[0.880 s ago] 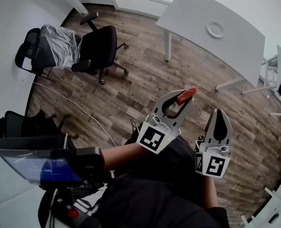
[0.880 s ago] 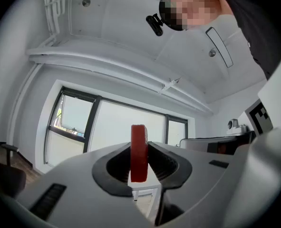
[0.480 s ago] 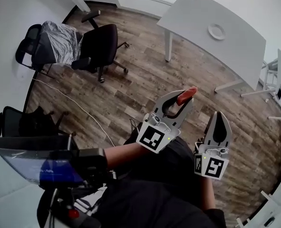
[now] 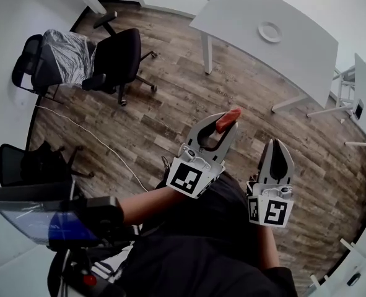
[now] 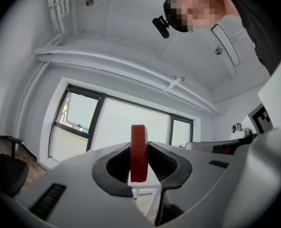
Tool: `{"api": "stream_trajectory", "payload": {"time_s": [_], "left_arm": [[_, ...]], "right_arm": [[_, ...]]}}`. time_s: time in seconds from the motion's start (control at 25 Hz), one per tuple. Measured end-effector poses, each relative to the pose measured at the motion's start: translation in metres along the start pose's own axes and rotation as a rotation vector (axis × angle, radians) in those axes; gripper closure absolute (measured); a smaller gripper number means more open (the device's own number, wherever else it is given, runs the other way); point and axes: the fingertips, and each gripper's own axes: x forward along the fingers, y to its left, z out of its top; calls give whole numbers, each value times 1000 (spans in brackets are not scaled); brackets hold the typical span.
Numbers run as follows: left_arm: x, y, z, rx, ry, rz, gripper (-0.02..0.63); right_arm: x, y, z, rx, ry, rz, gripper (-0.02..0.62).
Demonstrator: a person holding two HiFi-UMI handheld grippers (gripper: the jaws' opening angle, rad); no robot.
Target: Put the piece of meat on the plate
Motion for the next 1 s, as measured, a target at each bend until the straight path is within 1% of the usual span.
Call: {"api": "stream_trajectory", "payload": {"time_s": [0.12,0.32,0.44,0.6,0.84,1.0], "left_arm": [[1,-1,-5,7,12,5,508],[3,1,-15,17,24,53,508],[7,7,-19,20,40,65,509],[8,13,-17,18,39,76,509],[30,6,-11,25,16,42,509],[60,20,-18,11,16,18,509]], "right_arm": [[2,-7,-4,10,1,1,589],[-9,-29,-14,33,12,-18,589],[-9,-45,-24,59,33,-41,589],[-7,-47,-29,51,56,-41,589],[-3,-54,-18,35,26,-58,589],[19,-67,-22,31,34,-66,589]]}}
